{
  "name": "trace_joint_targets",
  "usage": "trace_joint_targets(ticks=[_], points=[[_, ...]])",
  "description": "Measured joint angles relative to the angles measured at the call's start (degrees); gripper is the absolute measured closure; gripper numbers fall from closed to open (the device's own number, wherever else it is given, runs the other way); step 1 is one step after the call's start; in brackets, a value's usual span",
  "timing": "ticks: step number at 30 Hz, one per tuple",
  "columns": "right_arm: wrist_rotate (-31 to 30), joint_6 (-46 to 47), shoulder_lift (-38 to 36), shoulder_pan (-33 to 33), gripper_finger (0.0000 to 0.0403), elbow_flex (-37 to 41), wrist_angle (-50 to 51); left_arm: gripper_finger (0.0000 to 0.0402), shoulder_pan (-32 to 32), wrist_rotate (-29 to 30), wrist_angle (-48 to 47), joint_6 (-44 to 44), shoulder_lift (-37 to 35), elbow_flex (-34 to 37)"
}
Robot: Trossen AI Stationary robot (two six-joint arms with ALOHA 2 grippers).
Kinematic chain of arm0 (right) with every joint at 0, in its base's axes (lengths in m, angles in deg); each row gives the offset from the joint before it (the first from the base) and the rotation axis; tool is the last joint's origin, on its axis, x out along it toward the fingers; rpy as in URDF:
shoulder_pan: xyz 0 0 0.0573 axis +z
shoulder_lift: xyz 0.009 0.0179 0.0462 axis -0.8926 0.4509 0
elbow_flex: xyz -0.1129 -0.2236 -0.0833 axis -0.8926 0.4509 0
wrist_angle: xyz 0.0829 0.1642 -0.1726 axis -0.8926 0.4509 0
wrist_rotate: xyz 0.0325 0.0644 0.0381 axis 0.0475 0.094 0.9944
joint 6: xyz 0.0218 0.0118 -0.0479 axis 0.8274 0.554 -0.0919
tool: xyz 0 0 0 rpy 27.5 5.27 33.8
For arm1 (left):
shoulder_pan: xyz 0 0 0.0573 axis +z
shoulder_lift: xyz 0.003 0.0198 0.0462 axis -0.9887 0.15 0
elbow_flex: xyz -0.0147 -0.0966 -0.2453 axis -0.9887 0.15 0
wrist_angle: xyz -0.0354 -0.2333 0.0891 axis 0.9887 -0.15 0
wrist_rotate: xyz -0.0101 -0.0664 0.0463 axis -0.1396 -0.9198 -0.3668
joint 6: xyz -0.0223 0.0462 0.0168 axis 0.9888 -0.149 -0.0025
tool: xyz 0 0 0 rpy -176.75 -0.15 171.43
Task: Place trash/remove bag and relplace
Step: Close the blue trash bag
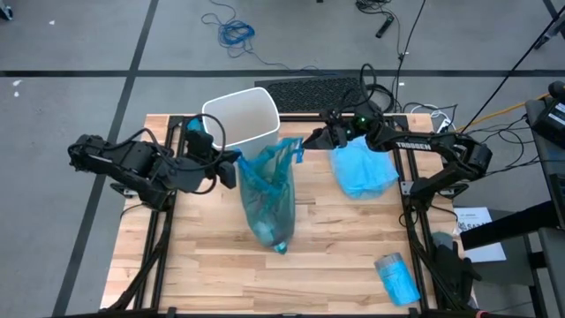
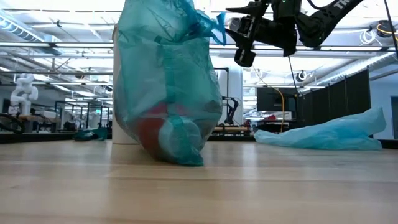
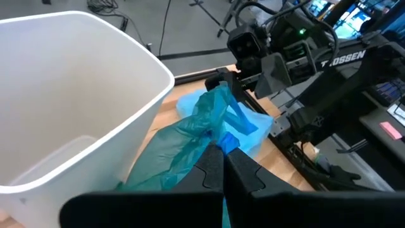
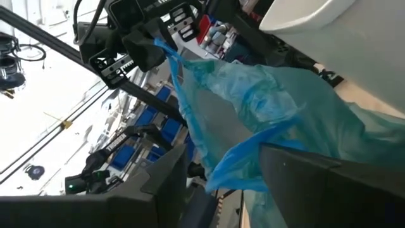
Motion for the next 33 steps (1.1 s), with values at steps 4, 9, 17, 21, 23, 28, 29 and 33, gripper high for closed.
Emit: trace_joint_targets(ticks=[4,9,17,21,23,28,29,33], points=[[0.1,0.3,0.1,1.2,0.0216,0.0,0.0,0.0402,0.0,-0.2,0.1,-0.1,0.1,0.0],[-0.1,0.3,1.3,2.8,0.0216,0.0,0.3,0.0402,0.0,-1.0,7.1,-5.9,0.1,0.0],[-2.1,6.8,2.1,3.4,0.0216,0.0,-10.3,0.0402,0.0,-2.1,11.1,-10.4,0.1,0.0],[-2.1,12.0,2.1,3.4,0.0216,-0.1,-16.1,0.0402,0.0,-2.1,11.1,-10.4,0.1,0.0],[-2.1,12.4,2.1,3.4,0.0216,-0.1,-16.2,0.0402,0.3,-2.1,11.4,-10.4,0.2,0.0],[-1.8,12.7,2.1,3.9,0.0216,-0.1,-15.5,0.0402,1.2,-2.9,12.3,-10.5,0.8,0.0],[-1.7,13.5,2.1,4.2,0.0216,-0.1,-15.5,0.0402,1.6,-3.3,12.9,-10.6,1.0,0.0],[-0.2,15.1,2.1,5.5,0.0216,-0.3,-14.6,0.0402,3.2,-8.3,15.2,-12.6,2.7,0.0]])
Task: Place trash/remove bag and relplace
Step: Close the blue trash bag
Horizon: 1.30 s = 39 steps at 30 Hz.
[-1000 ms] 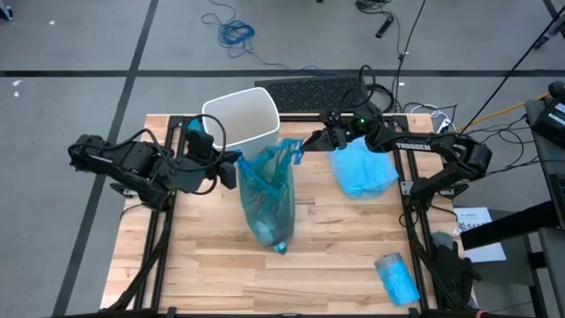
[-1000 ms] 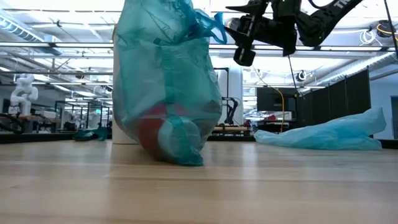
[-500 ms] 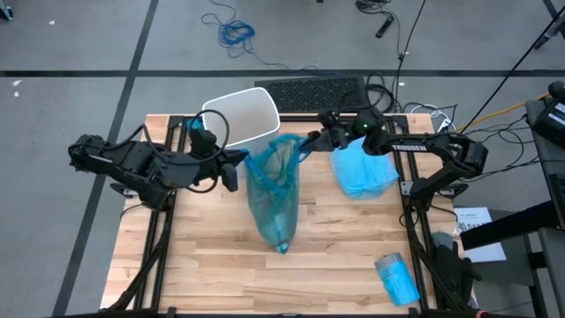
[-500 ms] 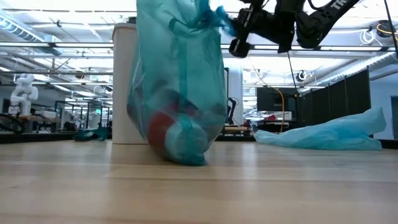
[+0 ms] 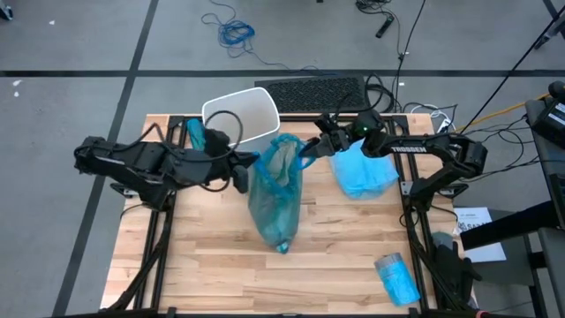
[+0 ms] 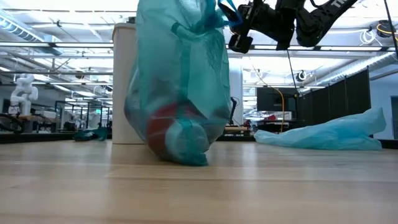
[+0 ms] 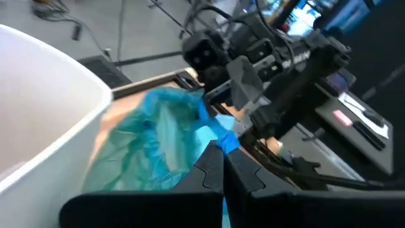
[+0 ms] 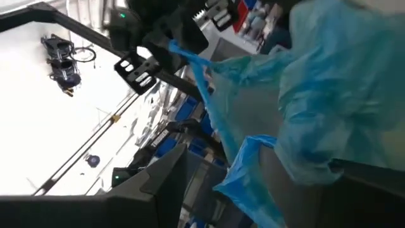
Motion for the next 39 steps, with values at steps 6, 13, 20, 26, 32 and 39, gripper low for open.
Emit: trace_joint_targets(ticks=[6,13,20,26,32,39], points=[[0.0,-0.4,0.0,2.1,0.0216,-5.7,2.1,0.0402,3.2,-5.4,3.2,-1.4,3.4,0.0],[1.6,-8.2,0.0,3.0,0.0216,-15.0,17.6,0.0402,6.0,-11.2,12.5,-6.3,6.5,0.0],[5.4,-11.7,-1.2,0.6,0.0217,-15.7,21.0,0.0402,7.3,-11.4,10.8,-5.4,6.7,0.0],[4.8,-12.2,-6.6,-5.9,0.0244,-10.5,22.2,0.0402,6.3,-11.4,8.0,-3.9,6.7,0.0],[8.6,-21.6,-12.6,-9.9,0.0257,-3.9,37.9,0.0402,6.1,-11.8,8.0,-4.3,6.7,0.0],[8.4,-34.6,-12.8,-12.8,0.0217,-2.4,49.1,0.0402,6.1,-14.0,6.4,-4.2,6.7,0.0]])
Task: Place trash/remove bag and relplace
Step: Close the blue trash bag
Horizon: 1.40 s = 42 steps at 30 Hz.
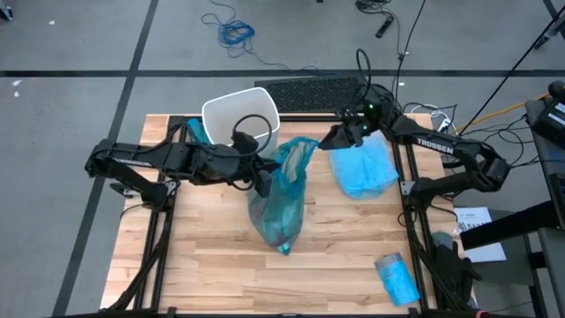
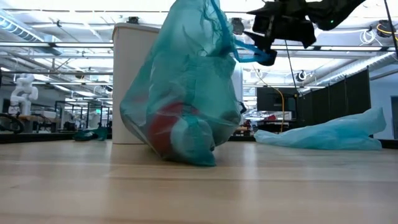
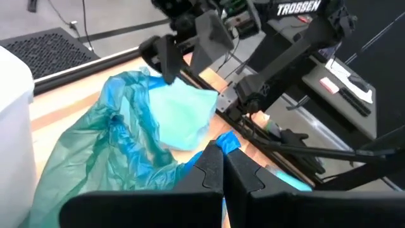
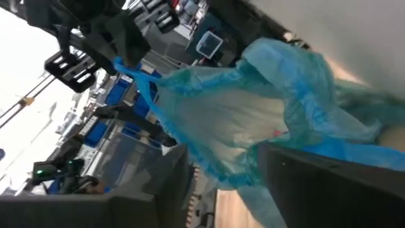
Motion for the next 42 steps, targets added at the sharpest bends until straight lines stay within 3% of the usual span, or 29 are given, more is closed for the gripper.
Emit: trace_joint_targets(ticks=[5,11,15,28,32,37,39,42], points=[[-1.5,-1.9,1.8,-4.6,0.0189,0.0,0.5,0.0402,-0.4,-0.1,0.1,0.3,0.0,0.0],[-1.3,-3.9,4.4,-7.9,0.0185,0.0,1.0,0.0402,-0.5,-0.7,0.1,0.3,0.0,0.0],[3.4,-3.6,6.7,-5.4,0.0187,0.0,1.1,0.0402,-0.3,-0.5,0.1,0.0,0.0,0.0],[3.8,-0.9,8.1,4.5,0.0193,0.0,-0.4,0.0402,2.1,-0.1,-0.1,-1.3,-0.1,0.0],[3.8,4.7,8.1,6.7,0.0235,0.0,-8.2,0.0402,2.8,-0.7,-0.1,-1.6,-0.1,0.0],[2.6,20.2,8.0,8.6,0.0310,0.0,-31.7,0.0402,2.8,-1.4,-0.1,-1.6,-0.1,0.0],[0.7,24.6,8.0,9.2,0.0321,-0.1,-37.1,0.0402,2.8,-1.6,-0.1,-1.6,-0.1,0.0],[0.1,26.5,8.1,9.8,0.0317,-0.1,-37.3,0.0402,2.9,-1.6,0.5,-1.7,0.0,0.0]])
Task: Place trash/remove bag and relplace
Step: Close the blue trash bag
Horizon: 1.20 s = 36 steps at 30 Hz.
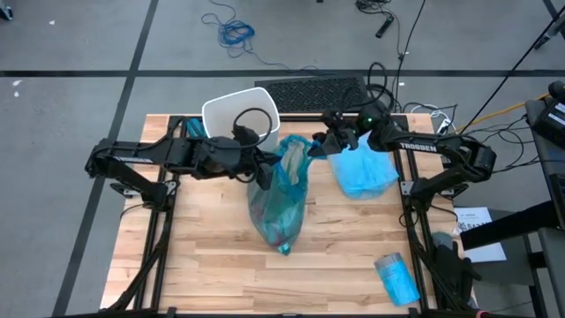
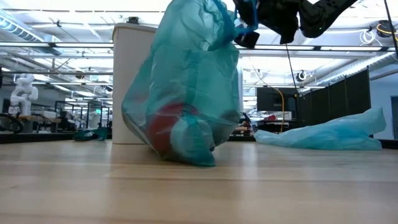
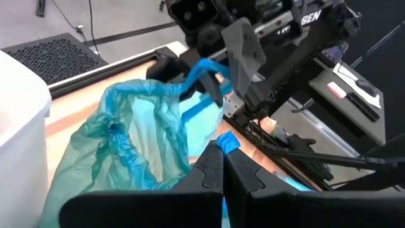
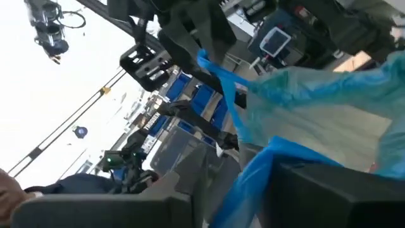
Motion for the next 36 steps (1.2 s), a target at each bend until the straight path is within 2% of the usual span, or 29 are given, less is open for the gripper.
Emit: trace_joint_targets(ticks=[4,10,18,29,36], points=[[-1.3,0.8,0.5,1.5,0.0284,0.0,0.0,0.0402,0.5,-0.6,1.6,0.0,1.2,0.0],[-2.5,0.9,3.8,5.0,0.0238,-1.8,0.2,0.0402,2.4,-10.6,10.6,-2.5,5.7,0.0],[-2.8,0.6,4.7,5.8,0.0229,-5.6,-0.1,0.0402,3.2,-9.8,10.3,-2.5,6.4,-0.1],[-1.5,0.7,4.7,7.4,0.0230,-5.9,-0.6,0.0402,3.2,-7.2,7.6,-3.2,3.7,0.0],[-2.1,4.8,4.7,7.4,0.0230,-5.9,-6.0,0.0402,3.2,-6.6,4.1,-2.4,3.0,0.0]])
